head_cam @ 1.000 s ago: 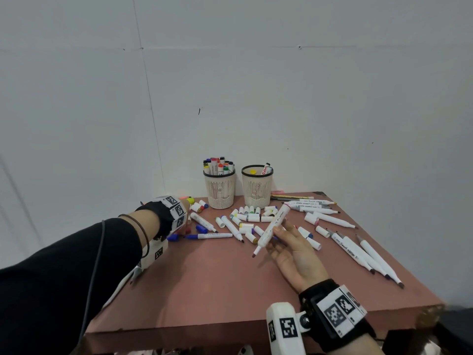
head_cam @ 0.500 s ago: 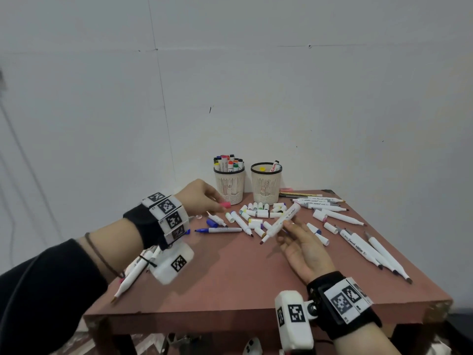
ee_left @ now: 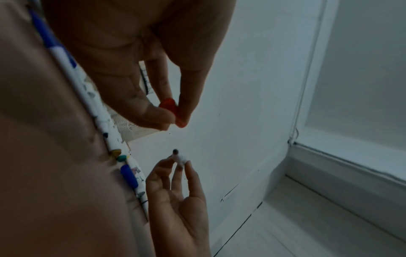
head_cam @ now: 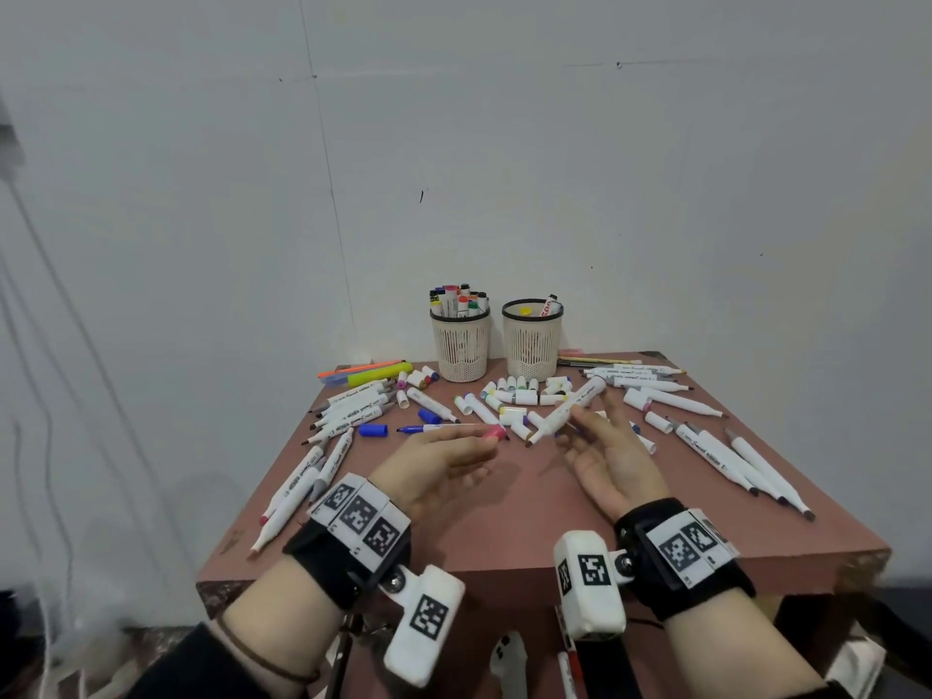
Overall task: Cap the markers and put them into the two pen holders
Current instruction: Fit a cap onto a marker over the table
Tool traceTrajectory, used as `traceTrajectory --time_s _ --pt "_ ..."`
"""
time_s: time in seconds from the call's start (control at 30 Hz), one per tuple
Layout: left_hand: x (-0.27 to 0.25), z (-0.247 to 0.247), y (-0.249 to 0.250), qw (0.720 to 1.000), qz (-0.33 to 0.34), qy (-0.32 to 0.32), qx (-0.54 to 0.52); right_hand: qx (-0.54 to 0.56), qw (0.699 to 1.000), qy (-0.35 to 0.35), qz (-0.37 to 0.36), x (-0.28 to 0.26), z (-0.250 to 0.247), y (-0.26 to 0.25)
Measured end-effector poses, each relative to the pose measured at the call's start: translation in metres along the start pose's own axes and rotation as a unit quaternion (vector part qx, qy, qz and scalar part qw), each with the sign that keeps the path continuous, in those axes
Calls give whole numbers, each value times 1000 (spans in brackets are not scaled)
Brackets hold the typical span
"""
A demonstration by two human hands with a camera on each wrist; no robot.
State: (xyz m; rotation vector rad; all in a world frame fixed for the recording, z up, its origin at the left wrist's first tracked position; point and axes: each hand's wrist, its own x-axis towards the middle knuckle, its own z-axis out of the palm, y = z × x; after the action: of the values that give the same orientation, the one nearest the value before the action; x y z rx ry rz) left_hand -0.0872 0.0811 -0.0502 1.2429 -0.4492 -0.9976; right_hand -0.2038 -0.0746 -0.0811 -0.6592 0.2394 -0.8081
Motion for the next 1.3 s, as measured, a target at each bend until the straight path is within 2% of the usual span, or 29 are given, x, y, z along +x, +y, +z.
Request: traceTrajectory --time_s 0.23,0.4,0.73,1.1,1.3 --pt "12 2 -16 996 -32 0 -84 5 1000 11 -19 3 -1 0" --pt "17 -3 -21 998 -14 -41 -42 -14 999 11 -34 5 -5 2" --pt "19 -2 -26 997 25 -68 -6 -52 998 -20 -31 1 -5 4" --pt "24 -6 -29 993 120 -13 15 -81 995 -43 -32 2 -7 11" --pt "31 -12 -35 992 126 3 16 -126 988 -82 -46 1 -10 12"
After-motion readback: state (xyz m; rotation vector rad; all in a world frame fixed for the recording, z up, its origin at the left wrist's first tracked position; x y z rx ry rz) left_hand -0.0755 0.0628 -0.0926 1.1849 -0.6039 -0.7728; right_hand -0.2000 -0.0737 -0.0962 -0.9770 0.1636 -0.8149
